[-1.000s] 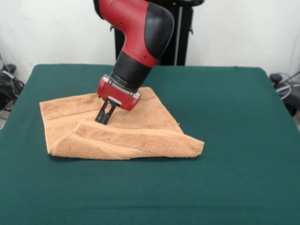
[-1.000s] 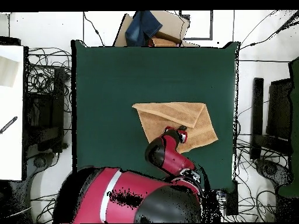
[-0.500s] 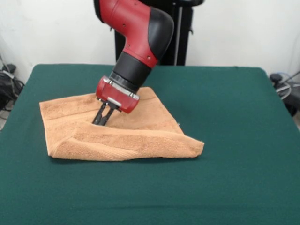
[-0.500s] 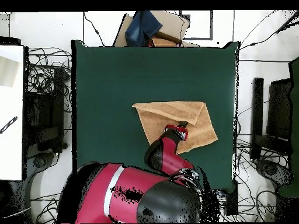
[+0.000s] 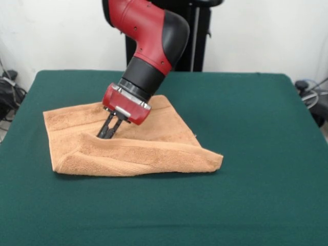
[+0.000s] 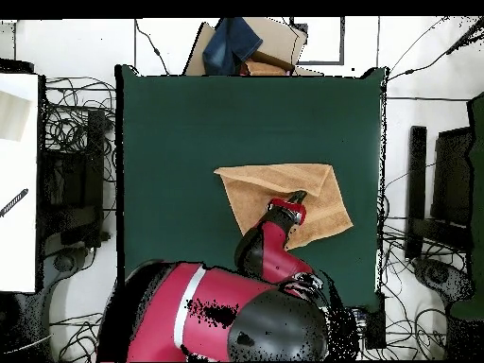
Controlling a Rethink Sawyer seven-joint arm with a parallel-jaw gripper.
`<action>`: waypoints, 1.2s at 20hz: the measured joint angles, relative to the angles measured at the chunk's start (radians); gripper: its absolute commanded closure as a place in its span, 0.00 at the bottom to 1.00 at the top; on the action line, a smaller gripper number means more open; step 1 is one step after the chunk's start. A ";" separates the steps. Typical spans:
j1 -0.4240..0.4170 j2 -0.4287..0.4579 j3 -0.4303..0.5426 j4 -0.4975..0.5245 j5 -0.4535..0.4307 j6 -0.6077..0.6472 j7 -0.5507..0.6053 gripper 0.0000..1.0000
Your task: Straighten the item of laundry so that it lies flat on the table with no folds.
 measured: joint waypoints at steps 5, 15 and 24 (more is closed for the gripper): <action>-0.005 -0.007 0.005 0.000 0.000 0.000 0.000 1.00; -0.005 -0.006 0.012 0.000 0.013 0.050 0.000 1.00; -0.005 -0.017 0.016 0.000 0.014 0.151 0.000 1.00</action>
